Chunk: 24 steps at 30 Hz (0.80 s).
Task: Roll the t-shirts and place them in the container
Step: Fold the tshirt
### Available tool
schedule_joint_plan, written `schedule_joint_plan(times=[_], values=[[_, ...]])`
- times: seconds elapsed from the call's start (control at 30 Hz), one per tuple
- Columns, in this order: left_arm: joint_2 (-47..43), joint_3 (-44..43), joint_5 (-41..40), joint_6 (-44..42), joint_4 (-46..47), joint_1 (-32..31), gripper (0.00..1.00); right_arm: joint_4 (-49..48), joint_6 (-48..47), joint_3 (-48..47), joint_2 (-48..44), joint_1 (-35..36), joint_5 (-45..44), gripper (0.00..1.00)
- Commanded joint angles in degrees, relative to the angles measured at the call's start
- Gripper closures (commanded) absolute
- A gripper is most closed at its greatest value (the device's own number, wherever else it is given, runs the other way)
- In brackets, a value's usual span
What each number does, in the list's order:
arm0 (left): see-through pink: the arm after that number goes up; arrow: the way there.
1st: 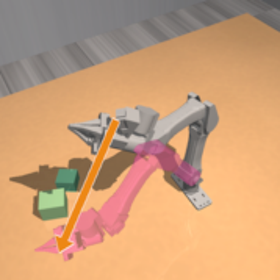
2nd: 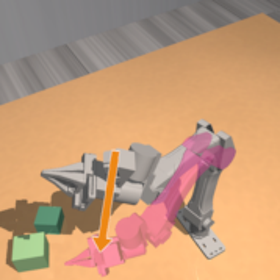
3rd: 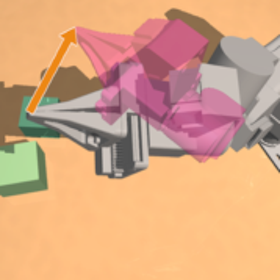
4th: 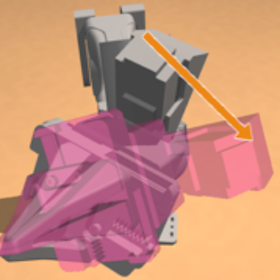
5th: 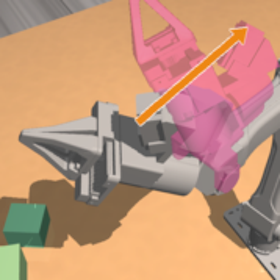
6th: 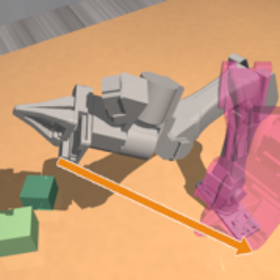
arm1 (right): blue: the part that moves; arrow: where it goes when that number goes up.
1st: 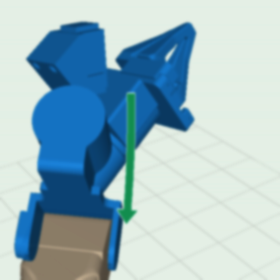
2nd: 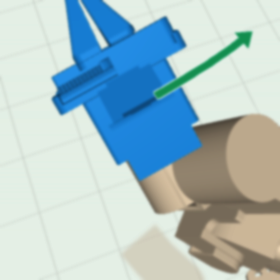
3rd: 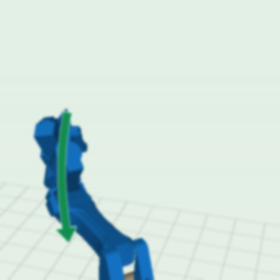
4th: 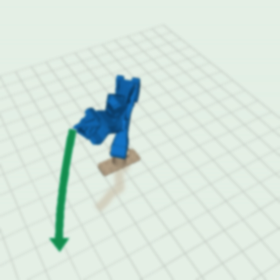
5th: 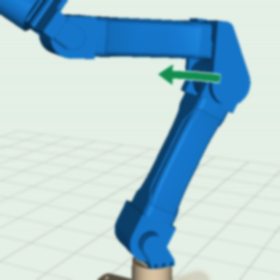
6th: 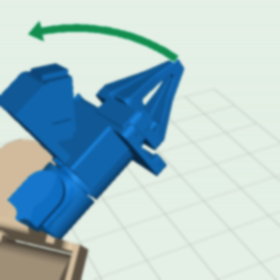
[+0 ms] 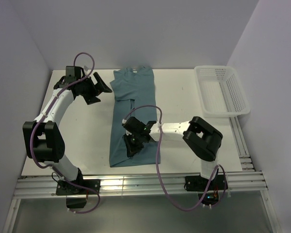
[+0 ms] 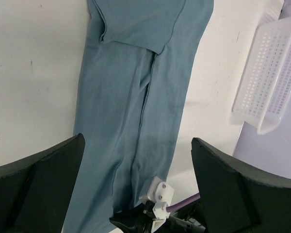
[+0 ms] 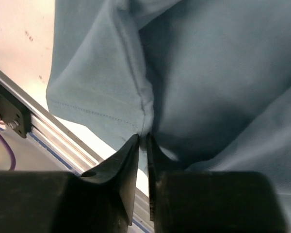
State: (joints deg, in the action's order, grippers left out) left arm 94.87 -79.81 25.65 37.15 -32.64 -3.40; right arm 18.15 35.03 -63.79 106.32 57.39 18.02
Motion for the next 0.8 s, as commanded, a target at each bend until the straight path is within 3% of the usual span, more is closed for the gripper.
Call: schedule_joint_plan(times=[0.0,0.03,0.13,0.77], values=[[0.05,-0.87,0.81,-0.58,0.65,-0.03,0.03,1.54,0.21,-2.83,0.03,0.8,-1.32,0.86],[0.05,-0.79,0.72,-0.67,0.65,-0.03,0.03,1.54,0.57,-3.18,-0.5,0.97,-1.23,0.93],[0.14,-0.44,0.72,-0.76,0.91,-0.03,0.03,2.41,1.71,-3.45,-2.08,0.97,-1.23,1.0],[0.05,0.62,-0.42,-1.72,-0.05,-0.47,0.04,3.91,14.63,4.9,-9.99,5.98,-2.46,1.0]])
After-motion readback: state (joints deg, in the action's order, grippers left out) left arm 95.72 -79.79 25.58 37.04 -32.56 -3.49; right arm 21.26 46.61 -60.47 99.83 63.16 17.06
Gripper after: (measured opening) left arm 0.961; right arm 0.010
